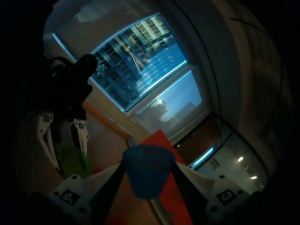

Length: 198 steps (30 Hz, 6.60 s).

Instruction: Pour water

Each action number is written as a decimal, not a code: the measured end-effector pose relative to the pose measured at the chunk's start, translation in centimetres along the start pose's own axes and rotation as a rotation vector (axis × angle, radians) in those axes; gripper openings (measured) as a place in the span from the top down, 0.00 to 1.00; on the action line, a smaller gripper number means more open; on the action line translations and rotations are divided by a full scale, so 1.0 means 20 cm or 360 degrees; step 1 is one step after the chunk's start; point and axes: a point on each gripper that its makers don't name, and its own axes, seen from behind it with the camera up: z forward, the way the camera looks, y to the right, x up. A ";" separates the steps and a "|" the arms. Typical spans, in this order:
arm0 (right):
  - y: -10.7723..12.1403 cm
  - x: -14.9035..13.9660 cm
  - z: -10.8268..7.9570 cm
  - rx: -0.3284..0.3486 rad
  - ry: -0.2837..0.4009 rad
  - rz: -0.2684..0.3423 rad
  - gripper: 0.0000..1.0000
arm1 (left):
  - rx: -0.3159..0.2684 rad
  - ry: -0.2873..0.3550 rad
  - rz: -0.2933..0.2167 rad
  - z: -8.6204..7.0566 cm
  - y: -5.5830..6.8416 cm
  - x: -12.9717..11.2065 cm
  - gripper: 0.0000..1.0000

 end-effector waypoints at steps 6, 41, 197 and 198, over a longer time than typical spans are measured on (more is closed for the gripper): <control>0.02 0.00 0.00 -0.0009 -0.0011 -0.0084 0.11 | 0.0000 0.0011 -0.0003 0.01 -0.01 0.01 0.16; 0.06 0.07 0.00 -0.0064 -0.0009 -0.0338 0.11 | -0.0004 0.0025 0.0027 0.01 0.03 0.05 0.16; 0.14 0.21 0.07 -0.0211 0.0026 -0.0767 0.11 | 0.0033 0.0064 0.0007 -0.02 -0.02 0.07 0.16; 0.14 0.20 0.06 -0.0209 0.0023 -0.0723 0.11 | 0.0033 0.0064 0.0008 -0.02 -0.03 0.07 0.16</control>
